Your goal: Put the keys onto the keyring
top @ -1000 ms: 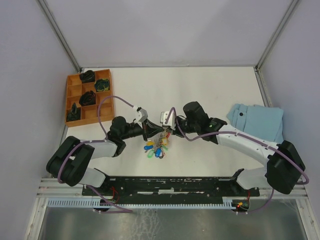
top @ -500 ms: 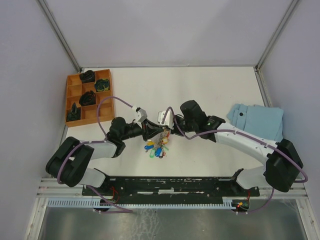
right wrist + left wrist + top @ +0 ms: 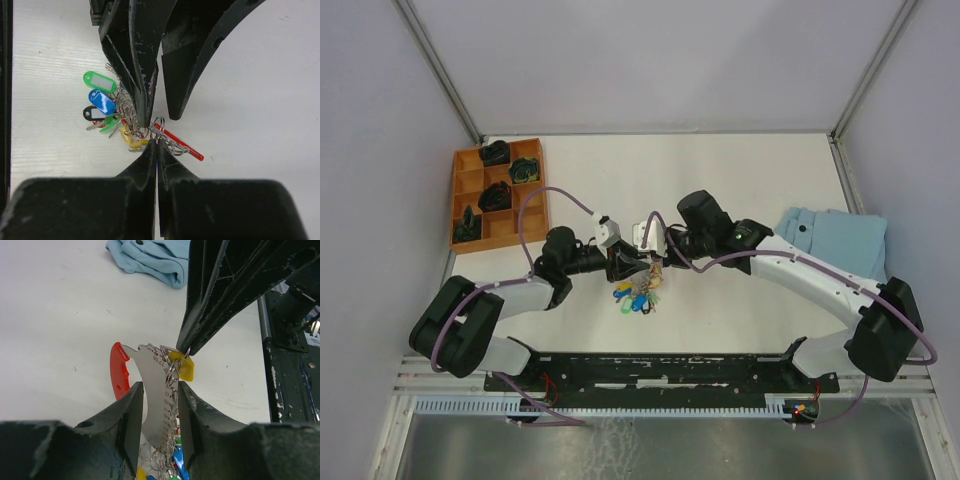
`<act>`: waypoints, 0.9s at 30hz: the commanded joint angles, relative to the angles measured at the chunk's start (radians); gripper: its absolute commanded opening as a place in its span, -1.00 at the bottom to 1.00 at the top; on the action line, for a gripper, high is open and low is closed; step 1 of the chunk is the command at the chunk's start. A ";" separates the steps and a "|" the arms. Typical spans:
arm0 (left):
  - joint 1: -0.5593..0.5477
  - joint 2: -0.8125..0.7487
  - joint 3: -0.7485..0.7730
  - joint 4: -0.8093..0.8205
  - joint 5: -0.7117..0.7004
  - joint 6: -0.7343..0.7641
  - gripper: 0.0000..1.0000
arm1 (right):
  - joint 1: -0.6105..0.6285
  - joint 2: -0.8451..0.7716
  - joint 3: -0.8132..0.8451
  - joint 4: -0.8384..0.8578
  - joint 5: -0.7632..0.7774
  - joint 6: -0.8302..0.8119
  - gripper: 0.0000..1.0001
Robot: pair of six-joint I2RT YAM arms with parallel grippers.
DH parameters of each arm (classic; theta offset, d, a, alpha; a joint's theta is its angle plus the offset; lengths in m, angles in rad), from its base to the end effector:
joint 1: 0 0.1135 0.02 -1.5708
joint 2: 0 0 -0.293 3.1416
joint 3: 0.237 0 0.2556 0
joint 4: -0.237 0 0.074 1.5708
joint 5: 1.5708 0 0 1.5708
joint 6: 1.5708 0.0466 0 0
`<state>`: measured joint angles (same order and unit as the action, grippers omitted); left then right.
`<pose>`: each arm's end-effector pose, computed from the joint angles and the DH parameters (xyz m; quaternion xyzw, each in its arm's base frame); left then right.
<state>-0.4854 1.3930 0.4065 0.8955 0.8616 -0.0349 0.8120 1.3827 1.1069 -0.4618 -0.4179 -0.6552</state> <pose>0.2128 -0.1522 0.2183 0.4243 0.5912 -0.4556 0.5127 0.1974 0.2357 0.3130 -0.6613 0.6083 0.2201 0.3798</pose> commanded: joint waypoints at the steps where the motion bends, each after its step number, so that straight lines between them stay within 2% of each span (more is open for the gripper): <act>1: 0.001 -0.022 0.042 0.001 0.076 0.071 -0.17 | 0.007 0.012 0.069 -0.014 -0.058 -0.033 -0.99; 6: 0.001 -0.010 0.068 -0.019 0.101 0.073 -0.15 | 0.008 0.017 0.076 -0.019 -0.070 -0.035 -0.99; 10: 0.001 0.003 0.078 -0.013 0.139 0.063 -0.22 | 0.008 0.019 0.074 -0.020 -0.071 -0.035 -0.99; 15: 0.001 0.012 0.092 -0.033 0.167 0.062 -0.53 | 0.008 0.019 0.072 -0.023 -0.069 -0.034 -0.99; 19: 0.001 0.010 0.102 -0.081 0.170 0.091 -0.92 | 0.009 -0.002 0.060 -0.026 -0.033 -0.028 -0.99; 23: 0.001 0.000 0.101 -0.115 0.139 0.108 -0.95 | 0.007 -0.051 0.016 -0.018 0.014 -0.007 -0.99; 27: 0.008 -0.022 0.099 -0.122 0.051 0.071 -0.95 | 0.008 -0.116 -0.088 0.037 0.058 0.041 -0.99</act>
<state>-0.4896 1.3994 0.4843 0.7940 0.9920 0.0208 0.8196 1.3659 1.0847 -0.4786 -0.4091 -0.6647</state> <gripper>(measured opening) 0.043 0.012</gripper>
